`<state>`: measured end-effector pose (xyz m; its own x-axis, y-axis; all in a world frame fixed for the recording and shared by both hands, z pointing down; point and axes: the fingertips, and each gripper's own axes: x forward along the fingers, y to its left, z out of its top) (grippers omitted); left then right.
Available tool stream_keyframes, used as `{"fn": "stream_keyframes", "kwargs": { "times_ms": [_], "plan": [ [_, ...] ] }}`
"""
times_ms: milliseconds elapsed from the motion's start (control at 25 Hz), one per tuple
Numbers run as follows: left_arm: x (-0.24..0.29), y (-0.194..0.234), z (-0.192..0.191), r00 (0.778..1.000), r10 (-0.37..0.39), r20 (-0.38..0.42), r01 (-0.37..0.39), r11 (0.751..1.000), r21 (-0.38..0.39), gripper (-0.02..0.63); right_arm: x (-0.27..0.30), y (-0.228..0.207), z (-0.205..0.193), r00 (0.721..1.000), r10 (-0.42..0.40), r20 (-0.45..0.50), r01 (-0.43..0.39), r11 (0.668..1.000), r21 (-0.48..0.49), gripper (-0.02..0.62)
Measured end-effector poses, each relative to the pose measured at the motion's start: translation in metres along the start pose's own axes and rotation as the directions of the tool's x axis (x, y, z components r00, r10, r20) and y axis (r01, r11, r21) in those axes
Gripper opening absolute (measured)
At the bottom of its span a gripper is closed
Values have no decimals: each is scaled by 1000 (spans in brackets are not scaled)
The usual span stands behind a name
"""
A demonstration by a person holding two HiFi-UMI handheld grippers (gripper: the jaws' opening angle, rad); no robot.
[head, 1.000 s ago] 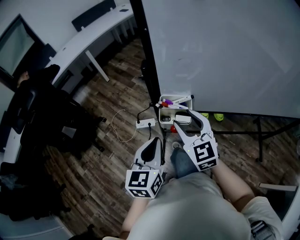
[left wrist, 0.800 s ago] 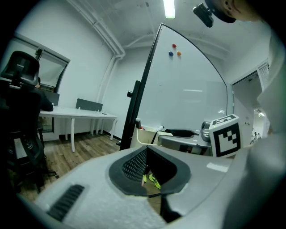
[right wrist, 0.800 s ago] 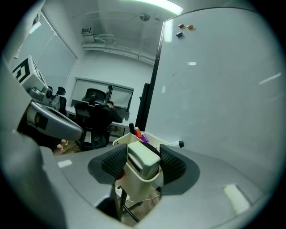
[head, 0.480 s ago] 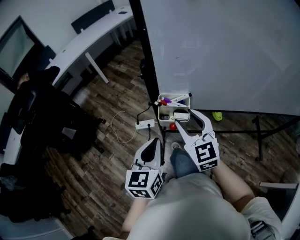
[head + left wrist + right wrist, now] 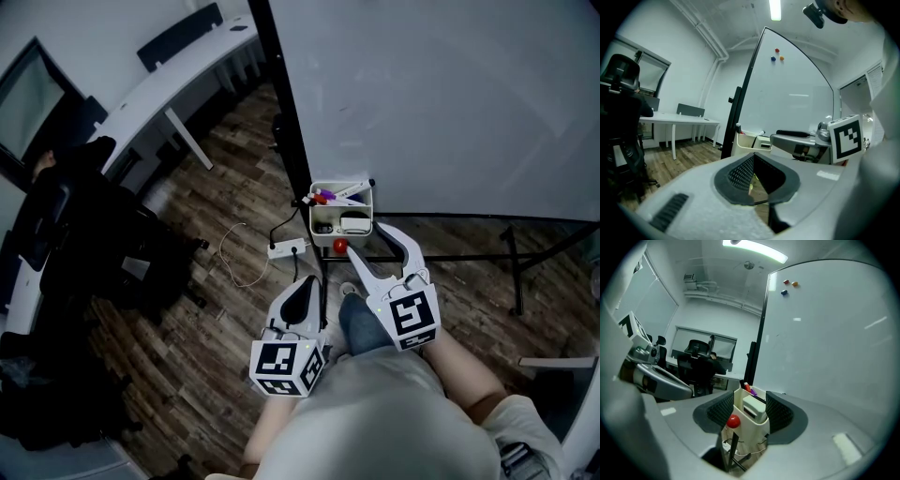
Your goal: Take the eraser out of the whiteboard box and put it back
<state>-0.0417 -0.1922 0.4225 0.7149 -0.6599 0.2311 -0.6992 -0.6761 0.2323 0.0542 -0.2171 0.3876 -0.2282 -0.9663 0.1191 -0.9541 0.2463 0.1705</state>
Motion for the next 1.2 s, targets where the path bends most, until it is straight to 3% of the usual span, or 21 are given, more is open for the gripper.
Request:
{"fn": "stream_keyframes", "kwargs": {
  "times_ms": [440, 760, 1040, 1200],
  "plan": [
    [-13, -15, -7, 1000, -26, 5, 26, 1000, 8, 2, -46, 15, 15, 998, -27, 65, 24, 999, 38, 162],
    [-25, -27, -18, 999, -32, 2, 32, 999, 10, 2, -77, 27, 1, 998, -45, 42, 41, 994, 101, 108],
    [-38, -40, -29, 999, -45, -6, 45, 999, 11, 2, -100, 34, -13, 999, -54, 7, 53, 987, 153, 15],
    [-45, -44, -36, 999, -44, -14, 44, 999, 10, 2, -110, 41, -18, 999, -43, 2, 42, 985, 165, 5]
  ]
}}
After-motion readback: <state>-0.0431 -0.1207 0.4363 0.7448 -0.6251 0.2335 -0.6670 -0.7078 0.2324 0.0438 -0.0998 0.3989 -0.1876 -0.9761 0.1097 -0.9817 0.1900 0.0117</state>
